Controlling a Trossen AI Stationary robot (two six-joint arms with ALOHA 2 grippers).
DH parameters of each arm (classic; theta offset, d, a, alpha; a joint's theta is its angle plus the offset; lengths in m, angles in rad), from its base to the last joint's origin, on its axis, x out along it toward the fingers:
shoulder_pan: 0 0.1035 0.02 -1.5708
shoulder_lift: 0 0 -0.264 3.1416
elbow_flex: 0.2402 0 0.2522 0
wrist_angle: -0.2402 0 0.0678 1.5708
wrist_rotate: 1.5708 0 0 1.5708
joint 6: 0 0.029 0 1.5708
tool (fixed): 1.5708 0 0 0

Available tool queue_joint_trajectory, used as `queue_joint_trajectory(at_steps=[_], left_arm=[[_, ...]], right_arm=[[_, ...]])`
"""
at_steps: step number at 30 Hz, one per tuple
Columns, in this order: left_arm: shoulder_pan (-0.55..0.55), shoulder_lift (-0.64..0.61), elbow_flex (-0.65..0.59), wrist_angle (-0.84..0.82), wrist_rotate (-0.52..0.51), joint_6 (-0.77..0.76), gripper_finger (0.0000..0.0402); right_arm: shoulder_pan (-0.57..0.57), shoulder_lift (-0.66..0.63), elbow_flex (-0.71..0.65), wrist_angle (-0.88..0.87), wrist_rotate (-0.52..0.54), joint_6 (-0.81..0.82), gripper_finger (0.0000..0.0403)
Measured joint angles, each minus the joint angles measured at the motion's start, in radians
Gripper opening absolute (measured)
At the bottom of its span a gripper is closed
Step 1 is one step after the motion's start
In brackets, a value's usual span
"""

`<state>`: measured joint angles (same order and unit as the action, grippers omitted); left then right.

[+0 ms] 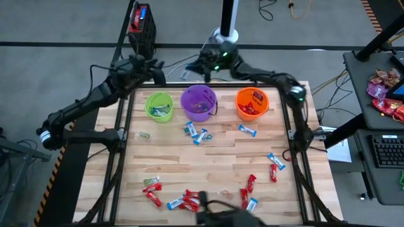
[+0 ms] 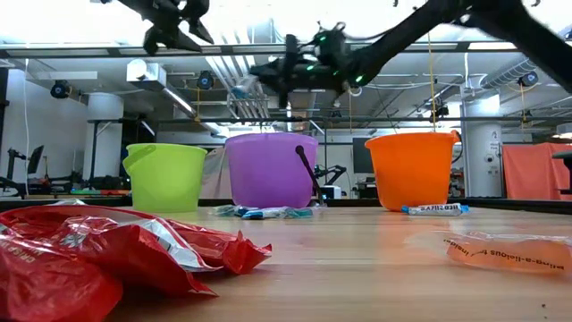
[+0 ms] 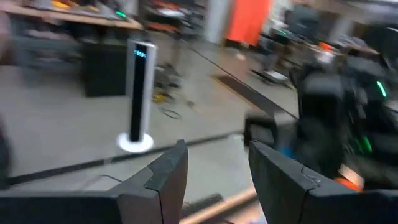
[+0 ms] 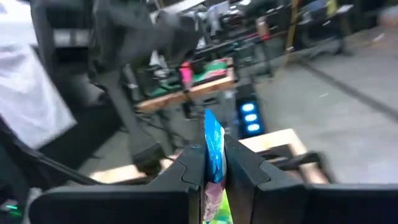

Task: Sort candy by brand, put in halloween buckets
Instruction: Put the white chocolate into the green bucket

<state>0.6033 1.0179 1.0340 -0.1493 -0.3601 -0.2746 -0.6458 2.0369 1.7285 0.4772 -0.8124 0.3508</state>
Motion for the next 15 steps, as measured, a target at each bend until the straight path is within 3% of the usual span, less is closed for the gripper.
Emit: queue_joint_trajectory(at_steps=[4, 9, 15], left_arm=[[-0.001, -0.037, 0.039, -0.052, -0.071, -0.003, 0.0154], [-0.001, -0.045, 0.164, -0.298, -0.075, 0.015, 0.0154], [-0.001, -0.021, 0.363, -0.673, -0.075, 0.001, 0.0154]], right_arm=[[0.068, 0.09, 0.07, 0.046, 0.0, 0.028, 0.0032], [0.135, 0.177, 0.158, 0.034, 0.001, 0.009, 0.0032], [0.194, 0.274, 0.3, -0.211, 0.119, -0.147, 0.0033]])
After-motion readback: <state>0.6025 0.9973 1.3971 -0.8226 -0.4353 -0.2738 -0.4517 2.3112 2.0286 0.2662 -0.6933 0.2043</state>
